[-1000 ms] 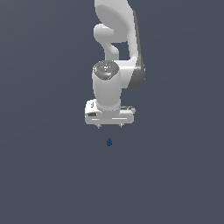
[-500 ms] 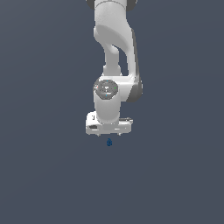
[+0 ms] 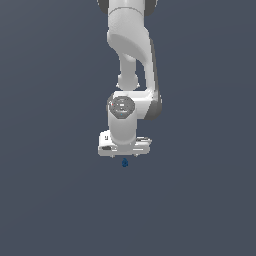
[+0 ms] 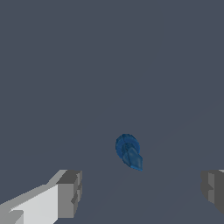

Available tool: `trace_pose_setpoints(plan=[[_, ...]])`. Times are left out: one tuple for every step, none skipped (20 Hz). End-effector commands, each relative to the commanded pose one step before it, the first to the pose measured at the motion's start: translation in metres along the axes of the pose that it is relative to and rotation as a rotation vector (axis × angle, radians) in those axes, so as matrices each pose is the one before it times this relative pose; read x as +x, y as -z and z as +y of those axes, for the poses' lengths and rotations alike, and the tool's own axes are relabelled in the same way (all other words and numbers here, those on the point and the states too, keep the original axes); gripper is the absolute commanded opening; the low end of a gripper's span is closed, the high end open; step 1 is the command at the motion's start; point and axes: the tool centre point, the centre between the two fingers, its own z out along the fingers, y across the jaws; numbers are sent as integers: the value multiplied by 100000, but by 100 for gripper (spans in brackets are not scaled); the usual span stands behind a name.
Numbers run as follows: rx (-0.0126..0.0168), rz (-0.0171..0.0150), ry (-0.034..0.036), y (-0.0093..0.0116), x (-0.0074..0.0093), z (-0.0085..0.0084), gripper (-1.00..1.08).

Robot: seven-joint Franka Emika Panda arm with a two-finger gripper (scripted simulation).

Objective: Pick up the object and move it to a goal position.

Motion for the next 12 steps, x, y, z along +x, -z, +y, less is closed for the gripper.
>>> trace_pose_setpoints(plan=[[3, -95, 2, -658, -35, 8, 100], [0, 0, 0, -410, -6, 6, 100], [-25, 45, 46, -450, -10, -25, 100], [0, 0, 0, -551, -12, 8, 100], [0, 0, 0, -602, -15, 8, 100], [0, 0, 0, -546, -12, 8, 100], [-25, 44, 46, -438, -8, -25, 100], [0, 0, 0, -390, -1, 6, 100], [0, 0, 0, -312, 8, 6, 100], [0, 0, 0, -235, 17, 5, 100], [0, 0, 0, -156, 28, 5, 100], [0, 0, 0, -78, 38, 5, 100]])
